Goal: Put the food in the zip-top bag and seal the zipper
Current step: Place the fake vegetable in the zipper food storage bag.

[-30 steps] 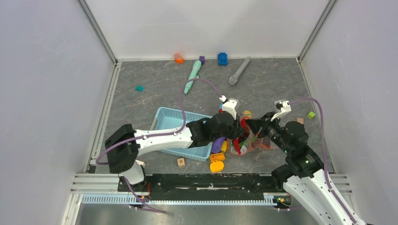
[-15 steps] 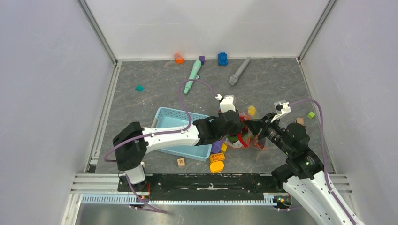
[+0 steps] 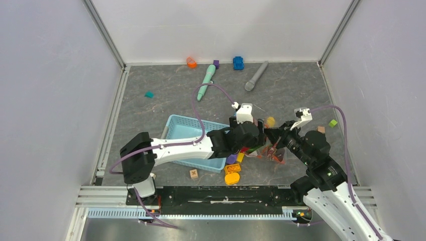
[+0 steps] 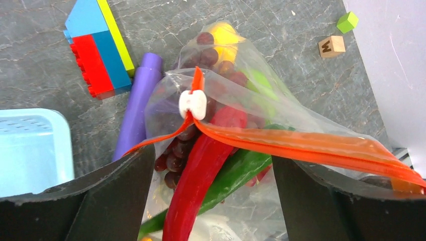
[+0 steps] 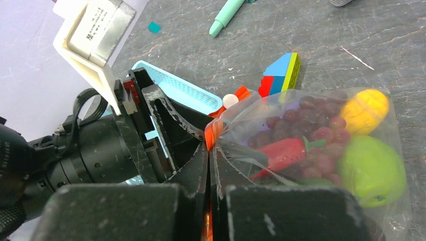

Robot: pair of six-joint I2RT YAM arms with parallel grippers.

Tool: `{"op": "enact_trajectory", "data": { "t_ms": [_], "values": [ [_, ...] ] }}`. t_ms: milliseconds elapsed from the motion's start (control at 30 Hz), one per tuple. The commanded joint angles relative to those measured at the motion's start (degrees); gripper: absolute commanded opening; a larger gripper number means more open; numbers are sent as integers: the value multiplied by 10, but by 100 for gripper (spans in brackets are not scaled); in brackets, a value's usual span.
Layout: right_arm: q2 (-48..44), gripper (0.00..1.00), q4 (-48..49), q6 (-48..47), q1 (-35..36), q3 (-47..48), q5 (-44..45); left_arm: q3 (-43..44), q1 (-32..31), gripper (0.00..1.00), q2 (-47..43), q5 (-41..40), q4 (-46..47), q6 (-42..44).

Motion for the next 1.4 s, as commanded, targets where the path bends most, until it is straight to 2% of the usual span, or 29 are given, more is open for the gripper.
{"op": "enact_trajectory", "data": {
  "t_ms": [0,100,200,400,500,667,1000,1133,1300,1367],
  "values": [
    [7,0,-16,-9,2,34,62,-3,-14,94,-75,35,4,63],
    [2,0,-28,-14,2,39,82,-14,-13,99,-112,66,-5,85],
    [-3,0,-37,-20,2,46,95,-39,-13,100,-155,79,-14,108],
    [-7,0,-54,-31,2,59,108,-82,-2,100,-203,14,-105,107],
    [-5,0,-58,-34,2,59,108,-108,28,100,-197,57,-121,90],
    [3,0,-60,-34,2,54,101,-124,68,99,-165,141,-67,82],
    [11,0,-64,-31,2,48,97,-94,76,89,-96,174,-30,93],
    [14,0,-65,-34,2,47,97,-90,75,78,-82,175,-14,90],
    [20,0,-65,-36,2,44,98,-64,76,45,-57,199,-9,96],
    [24,0,-69,-40,2,45,99,-56,76,28,-53,206,-12,98]
  ]
}}
